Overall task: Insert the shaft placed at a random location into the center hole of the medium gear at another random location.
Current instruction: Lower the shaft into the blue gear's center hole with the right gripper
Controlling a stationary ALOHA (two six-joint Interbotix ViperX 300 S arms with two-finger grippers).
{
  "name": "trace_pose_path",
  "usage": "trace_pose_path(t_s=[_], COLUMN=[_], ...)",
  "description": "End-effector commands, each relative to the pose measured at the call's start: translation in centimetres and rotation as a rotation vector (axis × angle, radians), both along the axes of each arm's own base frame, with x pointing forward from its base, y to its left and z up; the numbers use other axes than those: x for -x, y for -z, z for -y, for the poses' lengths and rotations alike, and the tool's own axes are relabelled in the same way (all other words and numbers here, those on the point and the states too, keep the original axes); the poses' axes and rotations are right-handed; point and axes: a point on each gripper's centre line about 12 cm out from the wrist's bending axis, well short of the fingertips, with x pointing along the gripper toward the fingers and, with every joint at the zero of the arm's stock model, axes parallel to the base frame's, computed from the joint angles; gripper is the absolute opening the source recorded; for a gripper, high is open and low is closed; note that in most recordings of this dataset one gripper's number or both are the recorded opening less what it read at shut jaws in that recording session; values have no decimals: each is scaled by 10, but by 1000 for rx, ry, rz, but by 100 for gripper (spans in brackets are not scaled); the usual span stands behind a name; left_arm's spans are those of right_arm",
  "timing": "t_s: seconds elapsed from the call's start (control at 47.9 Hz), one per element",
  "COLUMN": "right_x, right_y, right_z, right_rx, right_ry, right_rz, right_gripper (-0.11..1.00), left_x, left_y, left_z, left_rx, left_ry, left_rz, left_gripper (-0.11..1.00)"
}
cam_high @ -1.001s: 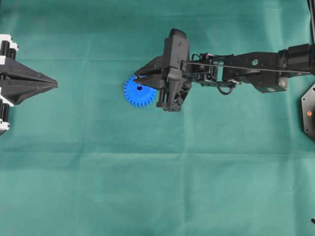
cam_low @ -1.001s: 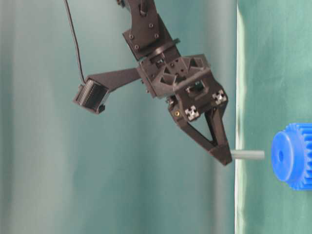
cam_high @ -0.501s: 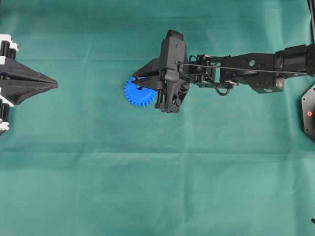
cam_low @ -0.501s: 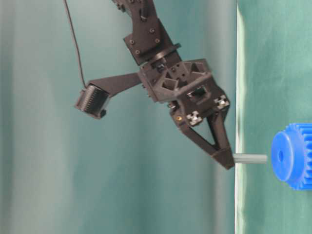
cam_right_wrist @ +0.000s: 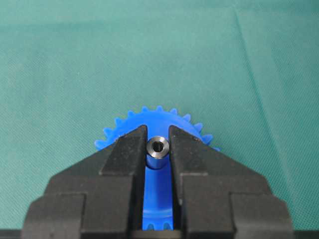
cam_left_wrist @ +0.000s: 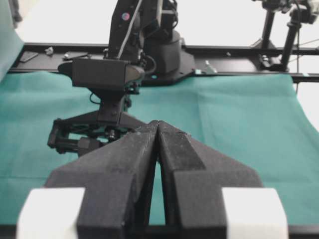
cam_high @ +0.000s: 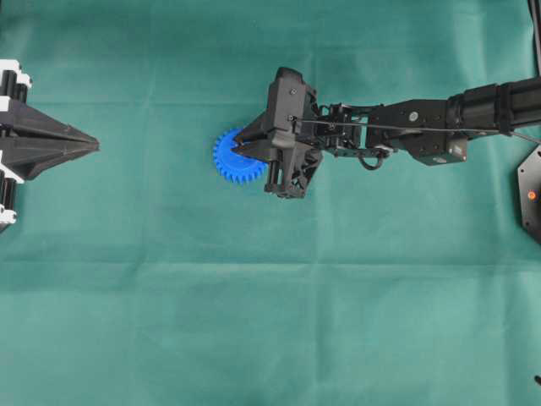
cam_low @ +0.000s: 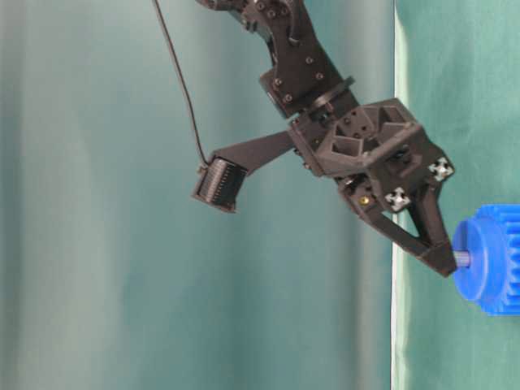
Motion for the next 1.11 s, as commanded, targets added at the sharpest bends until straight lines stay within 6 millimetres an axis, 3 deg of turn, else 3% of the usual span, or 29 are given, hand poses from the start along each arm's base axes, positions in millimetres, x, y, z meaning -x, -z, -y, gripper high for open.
trace_pose_path(t_s=[0.0,1.085], right_x=[-7,-7], right_y=[-13,-8], right_z=[4,-5], right_rx=[9,6], right_ry=[6,-16], right_rz=[45,18], right_gripper=[13,14], left_x=[-2,-2], left_y=[-8,-8], left_z=[0,0], left_rx=[-4,-4], left_ry=[1,1], left_rz=[20,23], left_gripper=[0,0])
